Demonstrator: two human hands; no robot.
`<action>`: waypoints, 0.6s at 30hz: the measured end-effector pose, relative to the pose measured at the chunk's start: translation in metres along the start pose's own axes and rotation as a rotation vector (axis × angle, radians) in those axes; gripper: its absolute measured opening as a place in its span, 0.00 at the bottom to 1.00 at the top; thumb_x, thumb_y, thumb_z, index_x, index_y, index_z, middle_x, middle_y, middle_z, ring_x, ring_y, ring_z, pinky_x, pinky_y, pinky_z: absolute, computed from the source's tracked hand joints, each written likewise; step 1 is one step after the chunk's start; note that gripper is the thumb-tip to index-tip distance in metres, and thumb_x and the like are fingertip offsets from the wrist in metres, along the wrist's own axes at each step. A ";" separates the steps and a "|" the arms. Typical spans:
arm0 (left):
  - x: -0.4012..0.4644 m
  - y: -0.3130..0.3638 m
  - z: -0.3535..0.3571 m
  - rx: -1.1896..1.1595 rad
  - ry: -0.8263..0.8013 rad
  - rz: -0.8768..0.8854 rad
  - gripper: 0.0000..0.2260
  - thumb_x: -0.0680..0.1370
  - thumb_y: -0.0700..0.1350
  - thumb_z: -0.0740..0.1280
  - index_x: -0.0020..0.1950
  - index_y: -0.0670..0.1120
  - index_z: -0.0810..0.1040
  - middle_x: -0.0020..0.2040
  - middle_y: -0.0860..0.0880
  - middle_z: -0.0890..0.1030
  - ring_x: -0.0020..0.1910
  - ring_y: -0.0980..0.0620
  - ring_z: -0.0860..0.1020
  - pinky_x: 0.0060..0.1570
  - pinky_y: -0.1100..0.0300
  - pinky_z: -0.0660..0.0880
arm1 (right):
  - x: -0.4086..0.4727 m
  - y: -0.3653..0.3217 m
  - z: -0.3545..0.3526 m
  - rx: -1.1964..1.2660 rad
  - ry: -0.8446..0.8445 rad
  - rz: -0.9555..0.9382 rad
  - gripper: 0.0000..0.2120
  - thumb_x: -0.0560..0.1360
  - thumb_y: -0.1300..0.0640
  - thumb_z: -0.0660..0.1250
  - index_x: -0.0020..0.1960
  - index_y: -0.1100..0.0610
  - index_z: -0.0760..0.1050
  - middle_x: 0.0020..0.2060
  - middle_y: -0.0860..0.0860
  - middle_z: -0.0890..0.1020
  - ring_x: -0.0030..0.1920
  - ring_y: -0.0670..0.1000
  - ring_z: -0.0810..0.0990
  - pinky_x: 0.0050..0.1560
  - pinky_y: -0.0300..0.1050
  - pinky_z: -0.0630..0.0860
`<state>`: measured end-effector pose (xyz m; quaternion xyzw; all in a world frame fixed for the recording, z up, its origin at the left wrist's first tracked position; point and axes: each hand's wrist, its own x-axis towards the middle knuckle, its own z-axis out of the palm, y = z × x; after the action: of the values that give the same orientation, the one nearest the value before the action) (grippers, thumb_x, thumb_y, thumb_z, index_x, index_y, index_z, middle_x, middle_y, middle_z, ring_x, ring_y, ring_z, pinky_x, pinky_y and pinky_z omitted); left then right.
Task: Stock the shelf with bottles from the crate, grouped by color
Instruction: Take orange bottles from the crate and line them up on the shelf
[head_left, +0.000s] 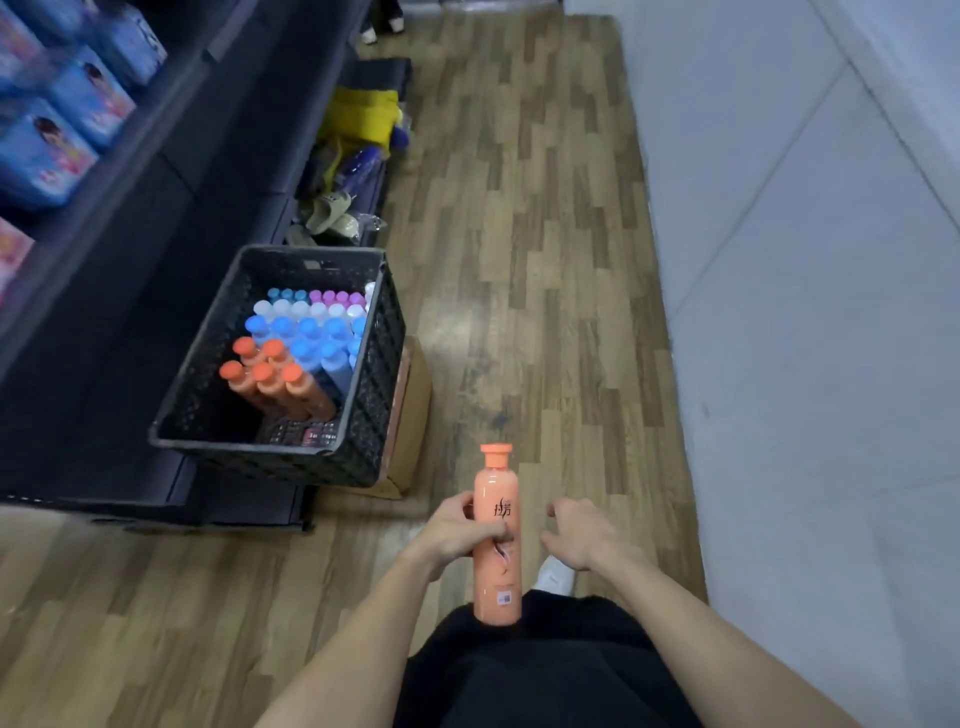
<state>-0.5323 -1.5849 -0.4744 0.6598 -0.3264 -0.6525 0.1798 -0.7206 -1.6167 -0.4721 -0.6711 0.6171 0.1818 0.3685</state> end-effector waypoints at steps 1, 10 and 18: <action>0.008 0.009 0.000 -0.018 0.026 -0.003 0.20 0.68 0.41 0.75 0.57 0.47 0.76 0.50 0.47 0.84 0.47 0.51 0.83 0.44 0.57 0.81 | 0.010 0.001 -0.016 -0.032 -0.001 -0.017 0.17 0.77 0.52 0.61 0.63 0.55 0.73 0.58 0.55 0.80 0.55 0.57 0.80 0.51 0.47 0.77; 0.066 0.075 -0.029 -0.205 0.244 0.005 0.19 0.66 0.41 0.76 0.55 0.47 0.78 0.48 0.47 0.84 0.47 0.49 0.83 0.47 0.51 0.82 | 0.091 -0.026 -0.117 -0.266 -0.024 -0.168 0.19 0.77 0.49 0.61 0.66 0.54 0.71 0.62 0.57 0.77 0.62 0.59 0.78 0.56 0.47 0.74; 0.131 0.115 -0.095 -0.288 0.330 -0.026 0.21 0.65 0.45 0.76 0.56 0.47 0.77 0.50 0.48 0.83 0.47 0.52 0.83 0.44 0.57 0.81 | 0.174 -0.094 -0.179 -0.402 -0.014 -0.305 0.19 0.78 0.50 0.60 0.67 0.55 0.71 0.60 0.55 0.79 0.59 0.57 0.79 0.56 0.49 0.76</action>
<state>-0.4701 -1.7727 -0.4878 0.7293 -0.1872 -0.5779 0.3148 -0.6382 -1.8690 -0.4495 -0.8151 0.4575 0.2477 0.2548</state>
